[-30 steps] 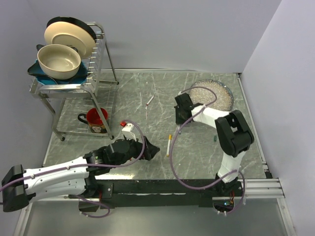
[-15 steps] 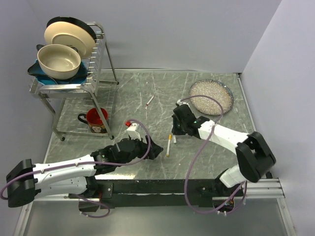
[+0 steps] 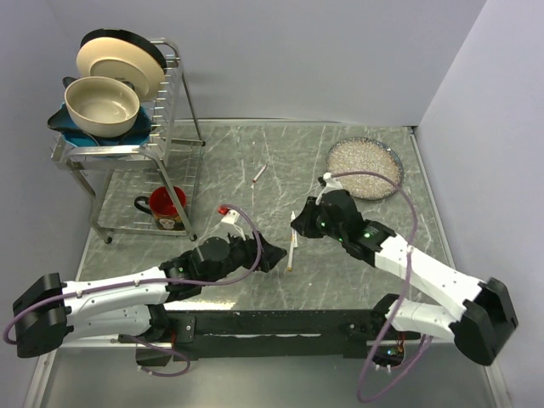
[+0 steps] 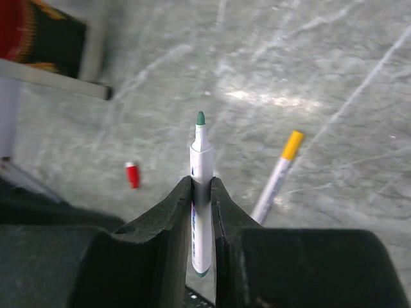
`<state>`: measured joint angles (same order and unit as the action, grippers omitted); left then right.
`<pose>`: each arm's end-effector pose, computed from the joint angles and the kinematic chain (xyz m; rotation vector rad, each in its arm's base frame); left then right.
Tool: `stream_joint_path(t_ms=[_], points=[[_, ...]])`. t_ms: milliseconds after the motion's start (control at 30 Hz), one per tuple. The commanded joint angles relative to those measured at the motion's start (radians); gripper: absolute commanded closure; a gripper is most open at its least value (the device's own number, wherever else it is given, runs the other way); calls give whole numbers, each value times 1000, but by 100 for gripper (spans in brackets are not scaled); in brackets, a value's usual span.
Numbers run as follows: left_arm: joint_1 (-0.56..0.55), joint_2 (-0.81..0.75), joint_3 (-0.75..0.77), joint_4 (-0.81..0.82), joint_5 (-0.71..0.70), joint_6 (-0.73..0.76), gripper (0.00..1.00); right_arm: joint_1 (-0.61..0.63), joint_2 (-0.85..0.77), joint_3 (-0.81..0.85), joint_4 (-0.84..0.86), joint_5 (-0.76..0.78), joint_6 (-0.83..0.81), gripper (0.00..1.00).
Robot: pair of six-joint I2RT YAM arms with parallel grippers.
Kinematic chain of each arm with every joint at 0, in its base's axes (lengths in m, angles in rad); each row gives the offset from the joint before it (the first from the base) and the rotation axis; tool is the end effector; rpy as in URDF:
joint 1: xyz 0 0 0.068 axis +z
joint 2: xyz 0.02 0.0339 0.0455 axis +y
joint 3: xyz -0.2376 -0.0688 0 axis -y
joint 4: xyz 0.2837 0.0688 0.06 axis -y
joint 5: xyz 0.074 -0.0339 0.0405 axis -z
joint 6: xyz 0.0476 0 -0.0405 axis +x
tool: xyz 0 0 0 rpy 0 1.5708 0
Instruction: Insert the pens into the pen caps
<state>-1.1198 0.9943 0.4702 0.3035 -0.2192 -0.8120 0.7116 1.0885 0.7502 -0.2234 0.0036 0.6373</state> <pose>0.1330 -0.2508 0.1963 0.1286 1.9451 -1.1572 0.2275 0.1959 0.2217 -0.0809 2.2354 0.7682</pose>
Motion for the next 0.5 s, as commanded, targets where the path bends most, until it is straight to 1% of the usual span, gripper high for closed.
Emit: stream_joint_path(t_ms=[0,100,267,367,400,467], points=[[8,30,30,74,43,59,22,11,-79,-14,70,-88,55,100],[8,62,67,69,72,85,23,25,-116,-20,71,-108,74,100],[8,95,110,85,69,111,26,52,-177,-49,120,-145,114,100],[9,96,114,100,69,122,30,77,-202,-63,136,-140,136,100],[11,96,114,106,72,123,34,81,-208,-69,140,-142,148,100],[15,99,113,112,81,125,35,94,-226,-80,160,-142,163,100]])
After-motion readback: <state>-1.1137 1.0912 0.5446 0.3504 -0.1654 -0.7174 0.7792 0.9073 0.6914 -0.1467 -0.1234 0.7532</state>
